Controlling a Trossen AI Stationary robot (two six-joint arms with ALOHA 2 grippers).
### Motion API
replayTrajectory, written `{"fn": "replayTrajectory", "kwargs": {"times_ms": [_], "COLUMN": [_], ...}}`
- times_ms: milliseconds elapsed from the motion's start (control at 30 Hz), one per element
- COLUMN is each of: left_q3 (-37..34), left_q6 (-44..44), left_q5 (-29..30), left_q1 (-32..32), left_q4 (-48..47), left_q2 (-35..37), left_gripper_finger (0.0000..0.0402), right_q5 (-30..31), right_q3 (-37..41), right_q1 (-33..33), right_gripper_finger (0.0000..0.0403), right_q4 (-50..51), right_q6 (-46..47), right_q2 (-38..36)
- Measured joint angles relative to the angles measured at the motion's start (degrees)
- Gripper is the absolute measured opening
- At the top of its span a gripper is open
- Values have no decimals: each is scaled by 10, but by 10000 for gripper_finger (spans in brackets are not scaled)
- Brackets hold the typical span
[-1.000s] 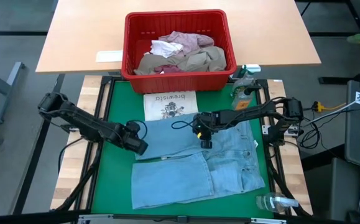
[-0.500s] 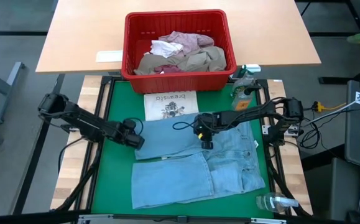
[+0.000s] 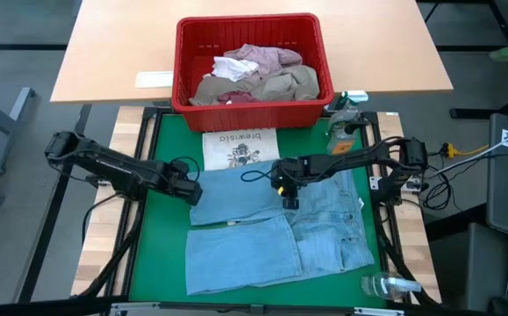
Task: Fold laundry
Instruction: Fold the light blue pants
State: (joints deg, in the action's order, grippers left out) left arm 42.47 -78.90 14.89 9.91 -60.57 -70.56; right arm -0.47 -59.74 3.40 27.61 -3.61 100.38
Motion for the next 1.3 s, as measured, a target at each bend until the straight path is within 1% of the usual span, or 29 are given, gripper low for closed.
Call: {"fn": "replayTrajectory", "kwargs": {"times_ms": [67,200,333,467,533,600,700,800,1000,1133,1233,1300], "left_q3": [8,9,9,9,9,9,9,9,8,8,8,8], "left_q6": [-1,0,23,25,25,25,25,15,14,27,28,26], "left_q5": [-21,-40,-41,-47,-56,-61,-62,-62,-48,-26,-26,-28], "left_q1": [0,0,0,0,0,0,0,-4,-13,-14,-19,-24], "left_q4": [1,7,17,17,18,19,19,20,22,21,21,21], "left_q2": [7,11,11,11,11,11,11,11,11,11,10,10], "left_gripper_finger": [73,73,73,73,73,73,73,73,73,74,87,103], "right_q5": [0,0,0,2,13,39,77,94,94,86,85,85], "right_q3": [-15,-41,-57,-58,-58,-59,-59,-59,-59,-59,-59,-59], "right_q1": [0,0,0,0,0,0,0,0,0,0,0,0], "right_gripper_finger": [128,128,128,128,128,128,128,128,128,128,128,128], "right_q4": [16,42,73,85,92,101,109,120,127,131,130,130], "right_q6": [-13,-40,-56,-75,-79,-87,-87,-88,-88,-87,-88,-88], "right_q2": [0,0,-4,-29,-45,-59,-83,-98,-103,-103,-103,-103]}}
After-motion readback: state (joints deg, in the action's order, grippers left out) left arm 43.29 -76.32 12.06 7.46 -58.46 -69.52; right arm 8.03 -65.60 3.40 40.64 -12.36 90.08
